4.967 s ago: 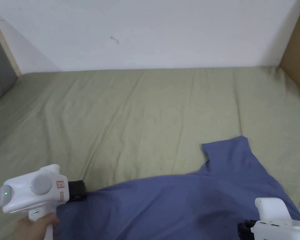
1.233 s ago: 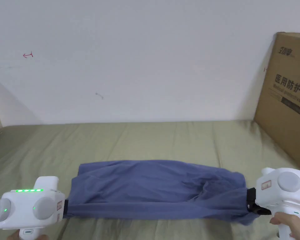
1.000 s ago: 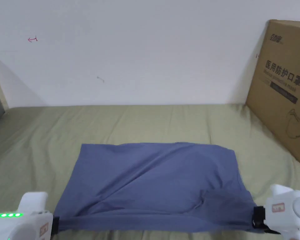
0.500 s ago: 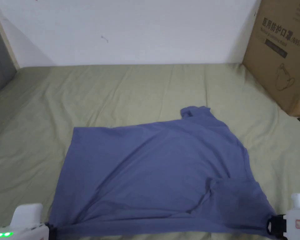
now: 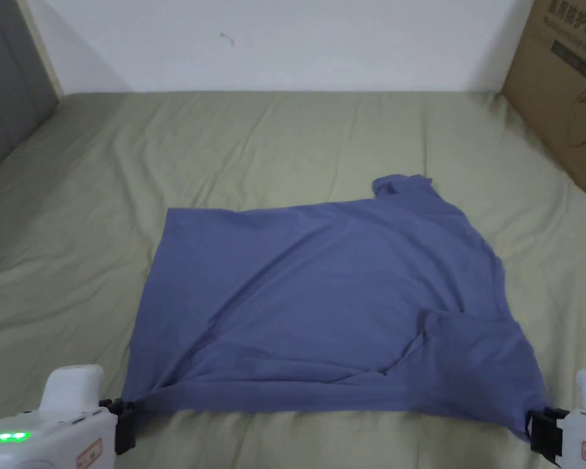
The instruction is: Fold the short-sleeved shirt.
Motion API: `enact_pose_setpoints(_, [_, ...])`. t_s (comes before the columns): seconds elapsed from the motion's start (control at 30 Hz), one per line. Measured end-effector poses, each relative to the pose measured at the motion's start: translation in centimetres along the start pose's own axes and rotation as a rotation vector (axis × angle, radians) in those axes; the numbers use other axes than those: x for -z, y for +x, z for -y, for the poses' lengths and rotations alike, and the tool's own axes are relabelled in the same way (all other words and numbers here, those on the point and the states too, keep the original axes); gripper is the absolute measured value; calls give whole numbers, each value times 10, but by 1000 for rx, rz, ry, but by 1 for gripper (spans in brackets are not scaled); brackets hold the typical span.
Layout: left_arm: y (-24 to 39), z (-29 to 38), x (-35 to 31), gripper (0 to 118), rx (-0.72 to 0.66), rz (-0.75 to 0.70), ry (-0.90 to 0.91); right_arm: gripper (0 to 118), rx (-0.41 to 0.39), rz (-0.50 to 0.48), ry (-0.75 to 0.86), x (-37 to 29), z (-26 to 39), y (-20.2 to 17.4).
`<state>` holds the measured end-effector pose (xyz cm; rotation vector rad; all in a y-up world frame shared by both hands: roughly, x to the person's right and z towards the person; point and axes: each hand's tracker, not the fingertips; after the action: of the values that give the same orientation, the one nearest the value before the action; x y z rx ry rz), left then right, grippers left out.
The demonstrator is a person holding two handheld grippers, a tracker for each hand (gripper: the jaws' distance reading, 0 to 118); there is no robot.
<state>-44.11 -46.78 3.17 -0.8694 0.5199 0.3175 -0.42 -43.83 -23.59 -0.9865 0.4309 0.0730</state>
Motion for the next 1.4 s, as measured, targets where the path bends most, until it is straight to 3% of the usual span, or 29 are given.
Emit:
enact_pose_setpoints(0.17, [-3, 10, -4, 2, -12, 11, 25, 0, 42, -11, -78, 18, 20, 16])
enact_pose_setpoints(0.2, [-6, 6, -4, 14, -10, -6, 34, 0, 46, -10, -82, 28, 41, 7])
enact_pose_setpoints(0.23, [-10, 2, -2, 48, -14, -45, 36, 0, 52, -12, -81, 27, 41, 7])
enact_pose_setpoints(0.27, [-12, -1, -1, 69, -23, -53, 35, 0, 58, -11, -83, 25, 39, 8])
enact_pose_setpoints(0.3, [-16, -4, -1, 79, -41, -54, 51, 0, 64, -10, -87, 24, 36, 9])
enact_pose_setpoints(0.53, [-16, -7, 8, 80, -76, 3, 42, 0, 115, -4, -122, 15, 46, 4])
enact_pose_setpoints(0.63, [-6, -4, 18, 79, -39, 42, -1, 0, 128, -5, -127, 15, 45, 6])
enact_pose_setpoints(0.67, [-3, -2, 20, 73, -31, 62, -14, 0, 124, -4, -126, 13, 45, 4])
enact_pose_setpoints(0.7, [0, -1, 22, 56, -27, 80, -14, 0, 115, 1, -126, 12, 44, 1])
enact_pose_setpoints(0.73, [2, -2, 26, 10, -27, 79, -20, 0, 100, 8, -126, 15, 42, 5])
enact_pose_setpoints(0.77, [4, -3, 30, 0, -29, 76, -32, 0, 86, 17, -124, 15, 41, 4])
enact_pose_setpoints(0.8, [5, -1, 32, 0, -24, 24, -52, 0, 72, 21, -121, 13, 40, 2])
enact_pose_setpoints(0.87, [5, -7, 30, 0, -22, 63, -65, 0, 55, 26, -106, 15, 37, 7])
enact_pose_setpoints(1.0, [12, -13, 23, 0, 4, 52, -45, 14, -3, 68, -30, 17, 25, 13])
enact_pose_setpoints(1.03, [13, -14, 22, 0, 10, 50, -44, 44, -7, 72, -35, 22, 20, 17])
enact_pose_setpoints(1.07, [13, -15, 23, 0, 14, 50, -46, 64, -3, 77, -39, 25, 16, 19])
enact_pose_setpoints(1.1, [14, -16, 23, 0, 13, 46, -50, 69, 0, 75, -37, 30, 11, 23])
enact_pose_setpoints(1.2, [13, -16, 25, 0, 0, 47, -53, 67, 24, 58, -53, 51, 2, 35])
enact_pose_setpoints(1.27, [13, -16, 25, 0, -5, 40, -57, 0, -12, 60, -68, 58, 2, 35])
enact_pose_setpoints(1.3, [13, -17, 23, 0, -9, 37, -56, 0, -32, 134, -56, 62, 5, 35])
enact_pose_setpoints(1.37, [9, -16, 25, 0, -13, 34, -56, 0, -47, 54, -121, 68, 8, 42])
enact_pose_setpoints(1.4, [9, -17, 25, 0, -15, 33, -57, 0, 1, 62, -115, 72, 9, 43])
